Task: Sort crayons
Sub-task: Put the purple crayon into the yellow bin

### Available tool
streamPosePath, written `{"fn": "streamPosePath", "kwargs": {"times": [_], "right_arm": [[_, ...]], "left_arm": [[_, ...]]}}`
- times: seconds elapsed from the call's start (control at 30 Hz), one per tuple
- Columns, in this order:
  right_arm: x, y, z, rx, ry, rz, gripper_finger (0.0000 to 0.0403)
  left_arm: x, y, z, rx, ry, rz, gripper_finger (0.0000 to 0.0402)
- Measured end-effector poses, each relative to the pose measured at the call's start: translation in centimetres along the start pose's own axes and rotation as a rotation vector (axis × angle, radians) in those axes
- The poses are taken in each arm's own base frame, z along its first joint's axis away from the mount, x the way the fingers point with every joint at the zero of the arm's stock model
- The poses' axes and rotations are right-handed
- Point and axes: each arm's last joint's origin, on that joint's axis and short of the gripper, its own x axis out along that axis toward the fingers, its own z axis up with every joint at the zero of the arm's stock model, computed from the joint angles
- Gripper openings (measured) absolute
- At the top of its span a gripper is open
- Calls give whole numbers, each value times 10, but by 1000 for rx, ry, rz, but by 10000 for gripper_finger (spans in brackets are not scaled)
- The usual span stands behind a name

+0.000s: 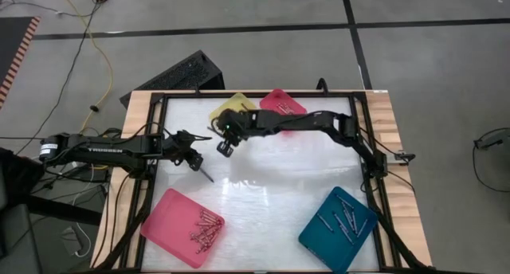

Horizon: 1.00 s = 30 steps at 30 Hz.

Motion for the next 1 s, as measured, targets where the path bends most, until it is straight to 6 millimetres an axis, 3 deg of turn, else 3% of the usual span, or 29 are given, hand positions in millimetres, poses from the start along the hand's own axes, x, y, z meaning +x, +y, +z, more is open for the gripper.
{"fn": "streamPosePath", "kwargs": {"times": [0.27, 0.43, 0.7, 1.0], "right_arm": [[3, -47, 12, -30, -6, -82, 0], [4, -64, 15, -54, -4, -77, 0], [7, -82, 16, -80, 9, -77, 0], [7, -86, 17, -85, 12, -47, 0]], "left_arm": [[0, 0, 0, -20, -2, 0, 133], [0, -1, 1, -23, -13, -9, 133], [0, -1, 2, -25, -26, -5, 133], [0, -1, 2, -26, -35, 0, 133]]}}
